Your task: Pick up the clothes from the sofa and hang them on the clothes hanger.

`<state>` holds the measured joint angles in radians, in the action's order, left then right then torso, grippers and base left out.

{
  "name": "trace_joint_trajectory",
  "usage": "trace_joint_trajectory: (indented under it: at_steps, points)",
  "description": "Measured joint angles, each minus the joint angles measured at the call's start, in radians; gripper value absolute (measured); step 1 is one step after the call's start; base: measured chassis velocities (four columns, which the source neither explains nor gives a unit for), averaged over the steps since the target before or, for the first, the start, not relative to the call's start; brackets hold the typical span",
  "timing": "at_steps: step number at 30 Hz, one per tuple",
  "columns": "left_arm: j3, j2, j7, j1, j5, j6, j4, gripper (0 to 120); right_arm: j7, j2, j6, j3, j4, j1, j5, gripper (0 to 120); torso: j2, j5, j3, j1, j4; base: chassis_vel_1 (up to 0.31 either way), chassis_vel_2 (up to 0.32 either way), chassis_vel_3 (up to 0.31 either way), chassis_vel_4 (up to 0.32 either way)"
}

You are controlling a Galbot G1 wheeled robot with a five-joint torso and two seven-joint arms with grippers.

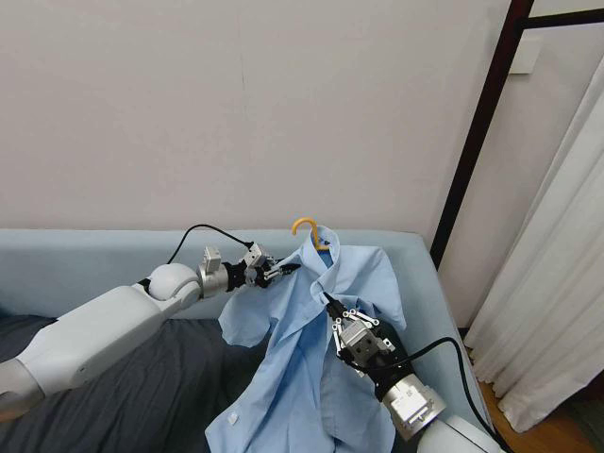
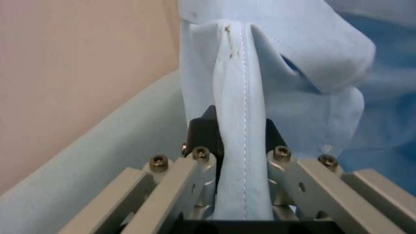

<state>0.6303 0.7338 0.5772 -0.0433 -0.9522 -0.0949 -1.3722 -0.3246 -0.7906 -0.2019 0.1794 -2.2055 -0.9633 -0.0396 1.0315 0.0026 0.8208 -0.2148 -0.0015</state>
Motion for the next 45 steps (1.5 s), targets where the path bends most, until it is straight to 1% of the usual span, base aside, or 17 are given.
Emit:
trace_joint_trajectory:
  at_steps: [4, 5, 8, 10, 15, 20, 21, 25, 33, 35, 36, 38, 40, 41, 42, 43, 45]
  points:
    - [-0.01, -0.041, 0.023, 0.013, -0.042, 0.0, -0.031, 7, -0.016, -0.016, 0.03, -0.007, 0.068, 0.011, 0.071, 0, 0.0, 0.0, 0.0, 0.0, 0.0, 0.0, 0.0, 0.0, 0.0]
    - [-0.01, -0.041, 0.023, 0.013, -0.042, 0.0, -0.031, 7, -0.016, -0.016, 0.03, -0.007, 0.068, 0.011, 0.071, 0, 0.0, 0.0, 0.0, 0.0, 0.0, 0.0, 0.0, 0.0, 0.0]
    - [-0.02, -0.081, 0.039, 0.03, -0.068, -0.007, -0.05, 7, -0.034, -0.031, 0.036, -0.01, 0.091, 0.019, 0.095, 0, 0.0, 0.0, 0.0, 0.0, 0.0003, 0.0, 0.0, 0.0, 0.0]
    - [-0.028, -0.085, 0.042, 0.031, -0.077, -0.012, -0.055, 7, -0.034, -0.034, 0.036, -0.01, 0.089, 0.021, 0.107, 0, 0.0, -0.0001, 0.0, 0.0, 0.0003, 0.0, 0.0, 0.0, 0.0]
    - [-0.05, -0.08, 0.092, 0.033, -0.109, -0.033, -0.047, 7, -0.021, -0.042, 0.043, 0.0, 0.069, 0.009, 0.133, 0, 0.0, -0.0001, 0.0, 0.0, -0.0001, 0.0, 0.0, 0.0, 0.0]
    - [-0.023, -0.059, 0.222, 0.077, -0.13, -0.058, 0.026, 7, -0.011, -0.05, 0.062, 0.0, 0.064, -0.006, 0.142, 0, 0.0, -0.0001, 0.0, 0.0, 0.0001, 0.0, 0.0, 0.0, 0.0]
    - [-0.023, -0.059, 0.222, 0.077, -0.13, -0.058, 0.026, 7, -0.011, -0.05, 0.062, 0.0, 0.064, -0.006, 0.142, 0, 0.0, -0.0001, 0.0, 0.0, 0.0001, 0.0, 0.0, 0.0, 0.0]
    - [0.023, -0.029, 0.274, 0.13, -0.123, -0.077, 0.082, 7, -0.01, -0.036, 0.065, -0.005, 0.065, 0.002, 0.127, 0, 0.0, 0.0, 0.0, 0.0, -0.0001, 0.0, 0.0, 0.0, 0.0]
    - [0.042, 0.0, 0.286, 0.163, -0.11, -0.095, 0.123, 7, 0.003, -0.017, 0.061, -0.005, 0.07, 0.0, 0.125, 0, 0.0, 0.0001, 0.0, 0.0, 0.0, 0.0, 0.0, 0.0, 0.0]
    - [0.041, 0.001, 0.286, 0.163, -0.109, -0.097, 0.124, 7, 0.013, -0.008, 0.053, -0.005, 0.066, -0.002, 0.117, 5, 0.0, 0.0001, 0.0, 0.0, 0.0, 0.0, 0.0, 0.0, 0.0]
    - [0.037, 0.001, 0.285, 0.163, -0.108, -0.098, 0.123, 7, 0.017, -0.002, 0.049, -0.004, 0.061, -0.004, 0.111, 11, 0.0, 0.0001, 0.0, 0.0, 0.0, 0.0, 0.0, 0.0, 0.0]
    - [0.034, 0.001, 0.285, 0.16, -0.108, -0.099, 0.123, 7, 0.017, 0.0, 0.048, -0.004, 0.058, -0.006, 0.108, 14, 0.0, 0.0001, 0.0, 0.0, 0.0, 0.0, 0.0, 0.0, 0.0]
    - [0.022, -0.001, 0.282, 0.15, -0.106, -0.099, 0.121, 7, 0.018, 0.008, 0.045, -0.004, 0.051, -0.015, 0.105, 24, 0.0, 0.0001, 0.0, 0.0, 0.0, 0.0, 0.0, 0.0, 0.0]
    - [0.02, -0.001, 0.281, 0.149, -0.105, -0.099, 0.121, 7, 0.018, 0.009, 0.045, -0.004, 0.05, -0.016, 0.105, 24, 0.0, 0.0001, 0.0, 0.0, 0.0001, 0.0, 0.0, 0.0, 0.0]
    - [0.011, -0.003, 0.279, 0.14, -0.105, -0.1, 0.12, 7, 0.019, 0.015, 0.043, -0.006, 0.041, -0.029, 0.105, 32, 0.0, 0.0001, 0.0, 0.0, 0.0002, 0.0, 0.0, 0.0, 0.0]
    - [0.011, -0.003, 0.279, 0.14, -0.105, -0.1, 0.12, 7, 0.019, 0.015, 0.043, -0.006, 0.041, -0.029, 0.105, 32, 0.0, 0.0001, 0.0, 0.0, 0.0002, 0.0, 0.0, 0.0, 0.0]
    - [-0.002, -0.007, 0.276, 0.128, -0.105, -0.101, 0.118, 7, 0.024, 0.029, 0.043, -0.015, 0.016, -0.056, 0.103, 40, 0.0, 0.0, 0.0, 0.0, 0.0002, 0.0, 0.0, 0.0, 0.0]
